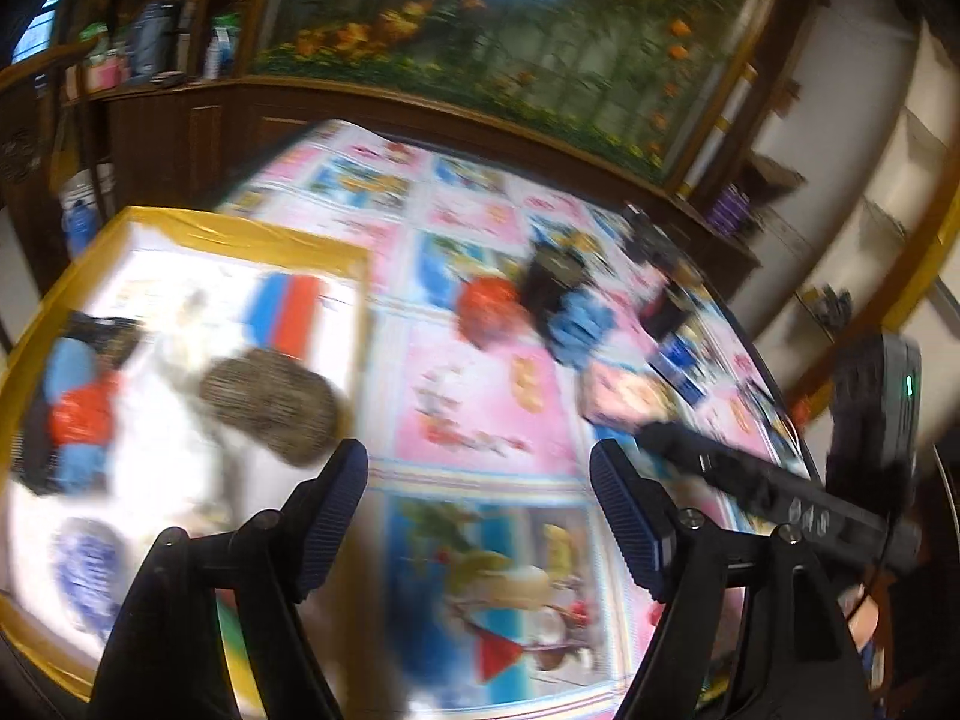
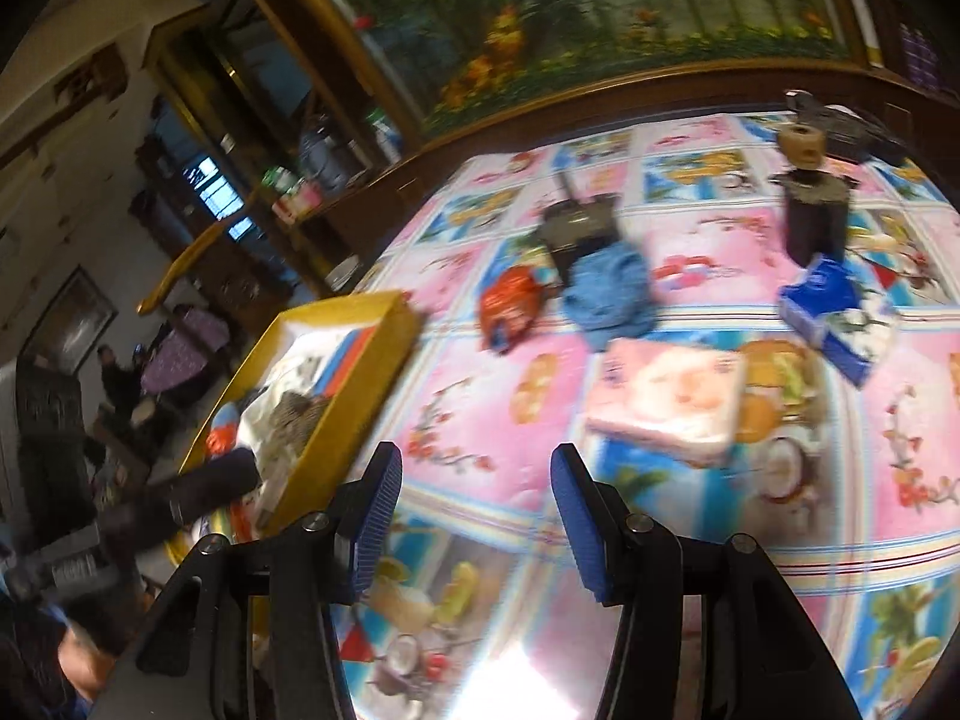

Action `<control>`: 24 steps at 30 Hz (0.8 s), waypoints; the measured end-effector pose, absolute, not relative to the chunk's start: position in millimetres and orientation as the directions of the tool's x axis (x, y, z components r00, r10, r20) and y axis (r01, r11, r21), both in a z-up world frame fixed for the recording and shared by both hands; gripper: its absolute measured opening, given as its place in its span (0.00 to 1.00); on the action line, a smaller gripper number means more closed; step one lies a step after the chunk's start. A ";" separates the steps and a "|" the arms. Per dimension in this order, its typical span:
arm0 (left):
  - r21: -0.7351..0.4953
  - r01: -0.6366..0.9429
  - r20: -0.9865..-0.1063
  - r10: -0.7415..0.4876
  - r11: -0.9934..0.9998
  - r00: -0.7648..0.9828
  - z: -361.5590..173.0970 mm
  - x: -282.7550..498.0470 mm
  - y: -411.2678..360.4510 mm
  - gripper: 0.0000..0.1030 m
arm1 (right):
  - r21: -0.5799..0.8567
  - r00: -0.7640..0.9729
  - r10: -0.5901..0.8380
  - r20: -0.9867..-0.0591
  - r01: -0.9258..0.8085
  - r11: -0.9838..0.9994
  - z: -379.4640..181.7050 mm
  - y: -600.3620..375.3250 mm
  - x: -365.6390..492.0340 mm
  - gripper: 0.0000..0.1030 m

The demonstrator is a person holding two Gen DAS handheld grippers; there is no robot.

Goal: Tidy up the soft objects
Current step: 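Move both tools back over the table toward the tissue packs, then grasp the pink tissue pack with left tool while right tool grasps the blue tissue pack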

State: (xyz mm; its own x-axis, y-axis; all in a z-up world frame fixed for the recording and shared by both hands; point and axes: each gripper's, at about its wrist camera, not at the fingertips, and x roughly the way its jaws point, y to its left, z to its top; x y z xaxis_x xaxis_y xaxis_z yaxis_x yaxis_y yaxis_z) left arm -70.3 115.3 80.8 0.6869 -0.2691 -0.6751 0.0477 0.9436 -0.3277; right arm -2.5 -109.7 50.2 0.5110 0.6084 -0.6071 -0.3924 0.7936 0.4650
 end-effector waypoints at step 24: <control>-0.294 0.149 -0.751 -0.325 0.944 0.574 19.2 -52.1 24.0 0.74 | 0.259 0.617 0.303 -0.726 -0.162 0.952 33.7 -222.9 109.6 0.62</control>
State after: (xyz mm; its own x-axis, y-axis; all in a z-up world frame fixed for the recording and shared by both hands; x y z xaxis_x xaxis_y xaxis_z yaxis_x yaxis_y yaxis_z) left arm -52.1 24.0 19.1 0.5743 -0.3251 -0.7513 0.1491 0.9440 -0.2944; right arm 109.6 -222.9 33.7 0.6171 0.3027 -0.7264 -0.1616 0.9521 0.2595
